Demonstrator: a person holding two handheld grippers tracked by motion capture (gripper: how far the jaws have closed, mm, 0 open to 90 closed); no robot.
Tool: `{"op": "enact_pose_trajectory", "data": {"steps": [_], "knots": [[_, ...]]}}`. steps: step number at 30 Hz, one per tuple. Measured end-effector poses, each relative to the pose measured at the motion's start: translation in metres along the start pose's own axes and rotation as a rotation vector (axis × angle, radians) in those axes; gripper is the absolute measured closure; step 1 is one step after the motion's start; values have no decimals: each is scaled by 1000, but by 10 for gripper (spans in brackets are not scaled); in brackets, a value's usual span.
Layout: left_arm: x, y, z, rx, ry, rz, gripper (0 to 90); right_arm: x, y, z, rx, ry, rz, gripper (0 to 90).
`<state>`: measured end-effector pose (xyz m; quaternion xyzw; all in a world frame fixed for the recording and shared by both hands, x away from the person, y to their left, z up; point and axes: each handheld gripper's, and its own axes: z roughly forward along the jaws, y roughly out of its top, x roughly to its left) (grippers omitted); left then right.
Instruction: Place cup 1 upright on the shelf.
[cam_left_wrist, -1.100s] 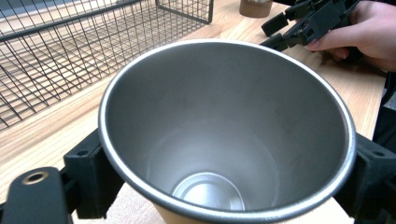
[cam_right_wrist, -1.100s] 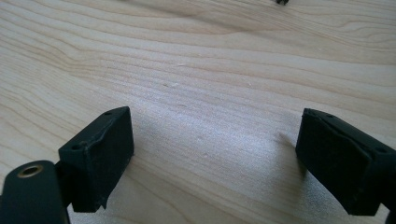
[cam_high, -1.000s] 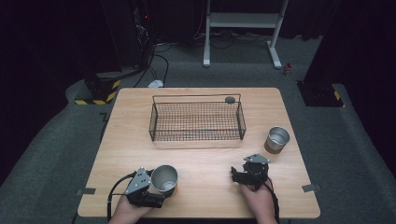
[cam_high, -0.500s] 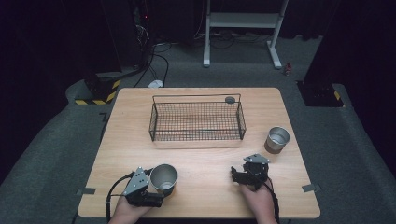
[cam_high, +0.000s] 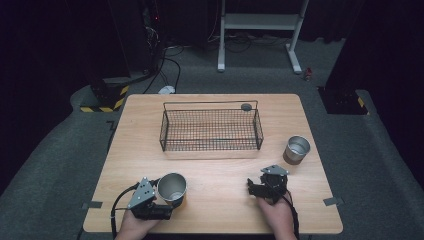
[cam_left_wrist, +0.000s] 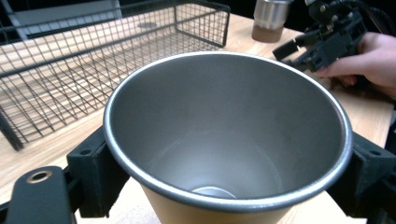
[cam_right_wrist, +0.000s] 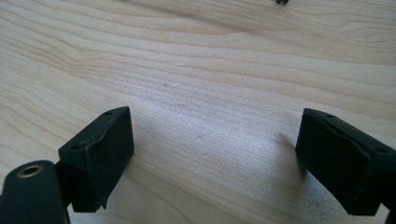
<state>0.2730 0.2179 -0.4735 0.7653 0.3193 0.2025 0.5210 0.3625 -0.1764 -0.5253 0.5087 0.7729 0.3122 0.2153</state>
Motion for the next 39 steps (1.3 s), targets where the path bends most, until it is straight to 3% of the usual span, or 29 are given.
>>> {"op": "enact_pose_trajectory", "data": {"steps": [5, 7, 18, 24, 34, 39], "knots": [[3, 2, -3, -8, 12, -17, 138, 0, 0, 0, -2, 1, 0, 113], [4, 4, -4, -6, 37, -21, 138, 0, 0, 0, -3, 0, 1, 113], [10, 11, -2, 3, 47, -53, 139, 0, 0, 0, -2, 2, -1, 111], [12, 17, 1, 13, 38, -49, 139, 0, 0, 0, 1, 8, -6, 103], [11, 35, 5, -2, 79, -45, 140, -1, -1, -1, 5, 18, -7, 102], [12, 40, 9, -14, 88, -81, 140, -1, -1, -1, 5, 15, -12, 97]]}}
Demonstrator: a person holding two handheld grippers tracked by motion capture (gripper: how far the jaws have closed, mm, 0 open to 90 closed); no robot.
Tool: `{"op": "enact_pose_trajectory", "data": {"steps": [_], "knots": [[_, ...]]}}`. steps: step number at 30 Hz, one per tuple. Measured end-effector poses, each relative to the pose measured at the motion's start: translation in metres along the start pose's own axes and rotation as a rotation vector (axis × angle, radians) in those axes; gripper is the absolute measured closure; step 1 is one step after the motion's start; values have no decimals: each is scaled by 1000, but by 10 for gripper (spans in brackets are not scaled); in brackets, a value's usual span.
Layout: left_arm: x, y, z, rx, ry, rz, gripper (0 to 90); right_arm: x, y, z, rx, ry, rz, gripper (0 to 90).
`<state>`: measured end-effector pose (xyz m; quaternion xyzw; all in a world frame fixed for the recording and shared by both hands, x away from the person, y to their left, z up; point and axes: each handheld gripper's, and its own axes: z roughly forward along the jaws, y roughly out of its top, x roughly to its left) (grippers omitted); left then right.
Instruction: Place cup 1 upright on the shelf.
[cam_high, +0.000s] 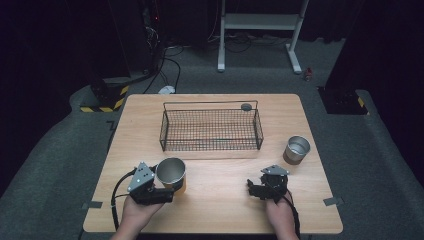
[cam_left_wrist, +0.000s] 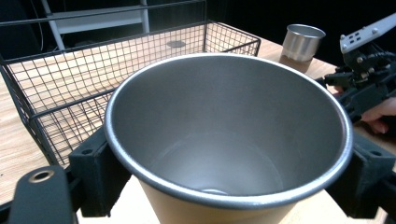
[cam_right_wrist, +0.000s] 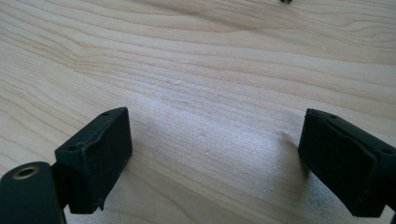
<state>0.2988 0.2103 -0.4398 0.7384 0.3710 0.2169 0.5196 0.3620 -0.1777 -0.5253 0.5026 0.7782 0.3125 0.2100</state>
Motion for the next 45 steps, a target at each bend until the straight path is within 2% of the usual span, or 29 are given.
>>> {"op": "enact_pose_trajectory", "data": {"steps": [3, 7, 15, 21, 24, 28, 32, 45], "knots": [[1, 4, 3, -1, 22, 19, 140, -1, 0, 0, -1, 2, -5, 97], [2, 8, 8, -15, 42, -12, 140, -1, 0, 0, -3, 2, -7, 96], [4, 13, 8, -5, 85, -30, 141, -1, 1, 1, -2, 5, -10, 95], [6, 23, 2, -35, 102, -25, 141, 0, 1, 1, -1, 5, -5, 95], [6, 25, 2, -37, 101, -26, 141, 0, 1, 1, -1, 5, -5, 95], [4, 30, 3, -38, 95, -7, 141, 0, 1, 1, 1, 6, -5, 94], [6, 37, 4, -46, 86, -12, 141, 0, 1, 1, -1, 5, -7, 95], [8, 57, 25, -58, 72, -9, 140, 0, 0, 0, 0, 13, -12, 96]]}}
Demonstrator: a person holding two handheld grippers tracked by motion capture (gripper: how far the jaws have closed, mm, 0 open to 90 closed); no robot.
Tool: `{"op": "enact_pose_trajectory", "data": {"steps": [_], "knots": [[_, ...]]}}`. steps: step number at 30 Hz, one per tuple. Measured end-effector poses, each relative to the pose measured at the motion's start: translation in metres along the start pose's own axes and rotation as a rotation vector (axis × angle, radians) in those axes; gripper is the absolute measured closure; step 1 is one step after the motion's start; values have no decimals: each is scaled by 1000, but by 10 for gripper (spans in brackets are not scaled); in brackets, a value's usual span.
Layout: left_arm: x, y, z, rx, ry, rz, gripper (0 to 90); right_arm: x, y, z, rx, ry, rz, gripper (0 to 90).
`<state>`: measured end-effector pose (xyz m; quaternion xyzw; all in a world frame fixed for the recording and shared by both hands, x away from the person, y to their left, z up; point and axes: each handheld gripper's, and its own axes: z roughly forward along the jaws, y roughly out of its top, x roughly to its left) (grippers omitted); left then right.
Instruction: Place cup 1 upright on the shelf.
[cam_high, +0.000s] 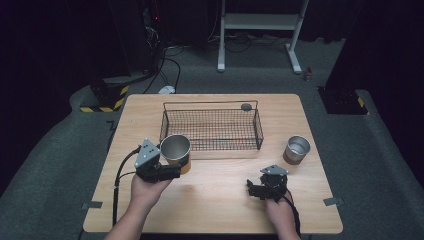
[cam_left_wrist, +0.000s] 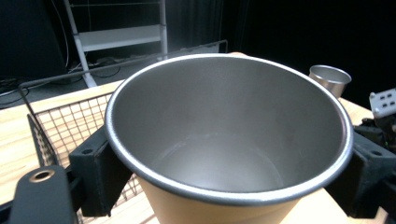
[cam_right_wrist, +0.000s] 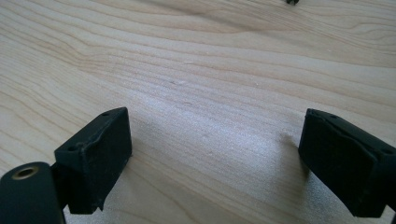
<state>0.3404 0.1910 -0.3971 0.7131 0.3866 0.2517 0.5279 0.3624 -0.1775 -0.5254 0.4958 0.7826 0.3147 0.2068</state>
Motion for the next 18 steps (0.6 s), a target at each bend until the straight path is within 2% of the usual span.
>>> {"op": "enact_pose_trajectory", "data": {"steps": [7, 14, 18], "knots": [[0, 16, 13, -20, 13, 9, 140, -1, -2, -4, 11, 10, -15, 96], [3, 23, 24, -27, 24, 9, 141, -3, -6, -7, 6, 18, -29, 95], [6, 25, 31, -13, 32, 13, 141, -2, -8, -9, 5, 20, -19, 96]]}}
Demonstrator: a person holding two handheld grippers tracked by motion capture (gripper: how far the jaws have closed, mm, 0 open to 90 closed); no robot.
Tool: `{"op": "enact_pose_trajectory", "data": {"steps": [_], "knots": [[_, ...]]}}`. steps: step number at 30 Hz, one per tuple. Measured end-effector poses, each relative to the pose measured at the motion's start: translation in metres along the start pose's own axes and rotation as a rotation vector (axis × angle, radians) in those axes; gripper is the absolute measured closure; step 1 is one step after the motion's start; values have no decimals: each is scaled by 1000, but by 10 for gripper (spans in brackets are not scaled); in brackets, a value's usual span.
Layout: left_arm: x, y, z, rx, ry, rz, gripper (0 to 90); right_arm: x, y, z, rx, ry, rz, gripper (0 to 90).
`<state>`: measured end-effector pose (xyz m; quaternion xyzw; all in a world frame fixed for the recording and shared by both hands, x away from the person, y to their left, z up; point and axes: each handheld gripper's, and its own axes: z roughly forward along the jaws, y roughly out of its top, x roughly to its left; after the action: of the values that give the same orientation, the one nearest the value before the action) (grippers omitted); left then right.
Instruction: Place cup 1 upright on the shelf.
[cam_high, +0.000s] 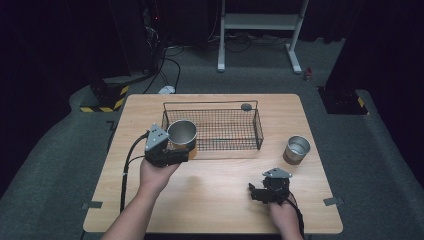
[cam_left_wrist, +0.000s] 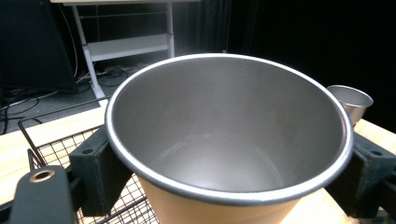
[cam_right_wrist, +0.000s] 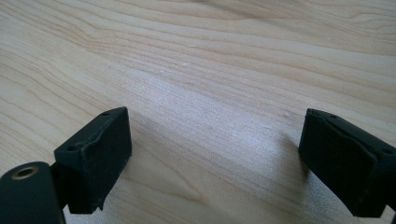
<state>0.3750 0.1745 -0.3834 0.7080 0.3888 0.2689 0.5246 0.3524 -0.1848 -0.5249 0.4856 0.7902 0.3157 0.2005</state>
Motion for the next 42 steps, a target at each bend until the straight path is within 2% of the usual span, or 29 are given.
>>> {"op": "enact_pose_trajectory", "data": {"steps": [8, 11, 14, 17, 20, 29, 33, 40, 42], "knots": [[2, 7, 12, -3, -5, -2, 141, 0, -1, 0, -6, -1, -4, 95], [4, 10, 16, -7, 8, 5, 141, -1, -1, 0, -7, 2, -8, 91], [6, 13, 22, -6, 11, -10, 141, -1, 0, 0, -3, 3, -9, 91], [7, 16, 29, 3, 25, 0, 141, -1, -1, 0, -3, 2, -6, 91], [10, 18, 37, 16, 31, -8, 141, 0, -1, 0, -5, 1, -4, 91], [12, 27, 60, 8, 34, 15, 141, 0, -1, 0, -3, 4, 1, 90], [14, 28, 68, -11, 31, -4, 141, 0, 0, 0, -3, 5, 1, 90], [24, 20, 82, 20, 46, -22, 141, 0, 0, 1, -5, 5, -5, 90], [29, 17, 85, 20, 40, -40, 141, -1, 0, 1, -6, 5, -8, 90]]}}
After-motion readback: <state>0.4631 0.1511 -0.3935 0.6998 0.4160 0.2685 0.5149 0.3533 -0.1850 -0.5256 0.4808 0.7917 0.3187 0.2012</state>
